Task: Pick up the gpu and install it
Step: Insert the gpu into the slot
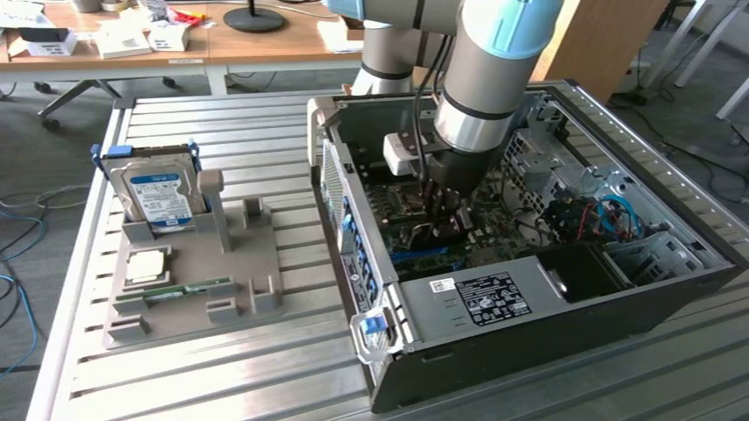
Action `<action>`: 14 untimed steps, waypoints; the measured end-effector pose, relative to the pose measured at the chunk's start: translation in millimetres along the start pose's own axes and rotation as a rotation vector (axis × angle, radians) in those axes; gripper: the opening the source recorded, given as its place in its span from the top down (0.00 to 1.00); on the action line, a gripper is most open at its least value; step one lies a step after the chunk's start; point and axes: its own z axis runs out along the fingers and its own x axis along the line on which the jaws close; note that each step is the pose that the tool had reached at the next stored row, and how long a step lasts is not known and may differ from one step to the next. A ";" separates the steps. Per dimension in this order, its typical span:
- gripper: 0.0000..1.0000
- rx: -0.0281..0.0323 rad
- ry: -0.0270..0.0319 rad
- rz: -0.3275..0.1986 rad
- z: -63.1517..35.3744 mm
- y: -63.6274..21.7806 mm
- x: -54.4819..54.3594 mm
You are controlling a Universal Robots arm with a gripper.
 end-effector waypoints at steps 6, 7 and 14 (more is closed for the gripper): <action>0.73 -0.0001 0.0000 0.000 -0.1 0.5 -0.1; 0.73 -0.0002 0.0001 0.000 0.2 0.6 0.0; 0.73 0.0001 -0.0004 0.000 1.6 0.6 0.0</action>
